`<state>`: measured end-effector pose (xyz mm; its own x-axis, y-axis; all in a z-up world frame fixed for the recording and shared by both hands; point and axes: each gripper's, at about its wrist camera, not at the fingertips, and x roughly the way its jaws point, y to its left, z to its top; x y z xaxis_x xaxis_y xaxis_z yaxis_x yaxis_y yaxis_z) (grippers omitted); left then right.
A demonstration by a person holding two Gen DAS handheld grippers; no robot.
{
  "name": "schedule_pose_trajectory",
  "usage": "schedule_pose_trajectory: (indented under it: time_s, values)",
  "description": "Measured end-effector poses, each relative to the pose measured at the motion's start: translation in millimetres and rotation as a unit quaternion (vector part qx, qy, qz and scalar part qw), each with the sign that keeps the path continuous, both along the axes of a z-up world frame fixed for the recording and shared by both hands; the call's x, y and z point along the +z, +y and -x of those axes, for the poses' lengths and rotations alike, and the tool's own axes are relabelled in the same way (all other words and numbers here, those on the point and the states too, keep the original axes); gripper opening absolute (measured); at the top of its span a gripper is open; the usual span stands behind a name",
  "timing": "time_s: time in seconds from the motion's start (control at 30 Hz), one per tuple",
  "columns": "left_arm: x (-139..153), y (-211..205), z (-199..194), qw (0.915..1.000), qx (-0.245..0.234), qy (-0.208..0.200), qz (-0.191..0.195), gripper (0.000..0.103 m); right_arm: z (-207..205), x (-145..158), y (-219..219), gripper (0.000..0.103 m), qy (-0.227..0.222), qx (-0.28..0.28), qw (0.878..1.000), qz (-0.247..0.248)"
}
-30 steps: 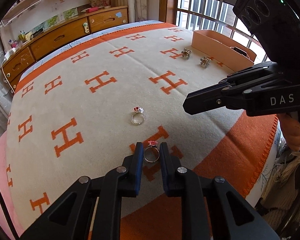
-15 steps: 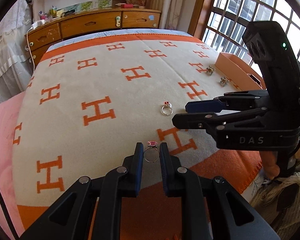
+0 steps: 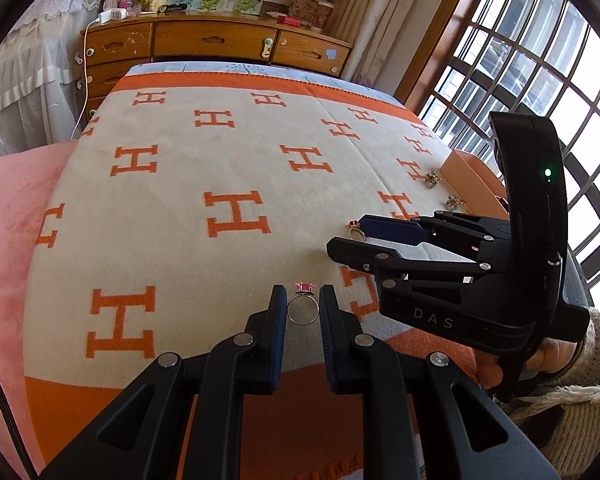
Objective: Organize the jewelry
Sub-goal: 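Grasp the silver ring with the left tool while the right tool holds its ring, then drop both rings into the pink box by opening both tools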
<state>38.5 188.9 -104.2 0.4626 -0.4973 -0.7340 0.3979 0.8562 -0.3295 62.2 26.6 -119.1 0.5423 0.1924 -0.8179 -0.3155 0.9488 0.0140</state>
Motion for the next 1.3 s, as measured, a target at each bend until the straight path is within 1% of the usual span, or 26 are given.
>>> schedule_pose_trajectory:
  time_s: [0.07, 0.1, 0.13, 0.2, 0.27, 0.37, 0.53, 0.63, 0.73, 0.9, 1.03, 1.2, 1.3]
  values:
    - [-0.4, 0.5, 0.9, 1.0000, -0.001, 0.002, 0.007, 0.014, 0.8, -0.5, 1.8, 0.037, -0.005, 0.000, 1.000, 0.011]
    - [-0.3, 0.4, 2.0, 1.0000, -0.003, 0.003, 0.009, 0.014, 1.0, -0.5, 1.5, 0.031, -0.008, -0.003, 1.000, 0.017]
    - [-0.2, -0.1, 2.9, 0.9999, -0.004, 0.002, 0.011, 0.014, 1.7, -0.1, 1.1, 0.028, -0.010, -0.006, 1.000, 0.019]
    - [0.6, -2.2, 5.7, 0.9999, -0.006, 0.001, 0.012, 0.014, 0.6, 0.5, -3.5, 0.016, -0.011, -0.013, 1.000, 0.016]
    - [1.7, -4.3, 7.6, 0.9999, -0.008, 0.000, 0.013, 0.014, 0.2, 0.6, -7.8, 0.016, -0.009, -0.013, 1.000, 0.009]
    - [3.9, -7.9, 9.5, 0.9998, -0.011, 0.000, 0.015, 0.014, 4.0, 1.4, -9.1, 0.016, -0.012, -0.008, 1.000, 0.010]
    - [12.4, -17.1, 12.7, 0.9998, -0.017, -0.005, 0.011, 0.014, 12.4, 5.2, -20.1, 0.016, -0.005, -0.012, 1.000, -0.010]
    - [21.5, -27.4, 12.0, 0.9997, -0.021, -0.009, 0.010, 0.014, 17.8, 14.5, -34.3, 0.016, -0.007, -0.021, 0.999, -0.032]
    - [33.3, -41.9, 10.9, 0.9995, -0.027, -0.016, 0.008, 0.014, 25.3, 30.8, -55.1, 0.016, -0.024, -0.035, 0.997, -0.057]
    - [58.3, -87.3, 4.3, 0.9979, -0.053, -0.037, -0.001, 0.014, 34.3, 59.4, -103.5, 0.016, -0.049, -0.065, 0.991, -0.110]
    - [81.0, -142.2, -3.4, 0.9947, -0.085, -0.058, -0.010, 0.014, 41.2, 78.6, -153.4, 0.016, -0.075, -0.100, 0.982, -0.142]
    - [102.3, -222.2, -14.7, 0.9893, -0.124, -0.077, -0.014, 0.014, 49.4, 97.3, -224.0, 0.016, -0.111, -0.155, 0.970, -0.154]
    - [106.5, -270.3, -27.3, 0.9870, -0.143, -0.073, -0.007, 0.014, 50.6, 99.4, -268.0, 0.016, -0.121, -0.194, 0.961, -0.158]
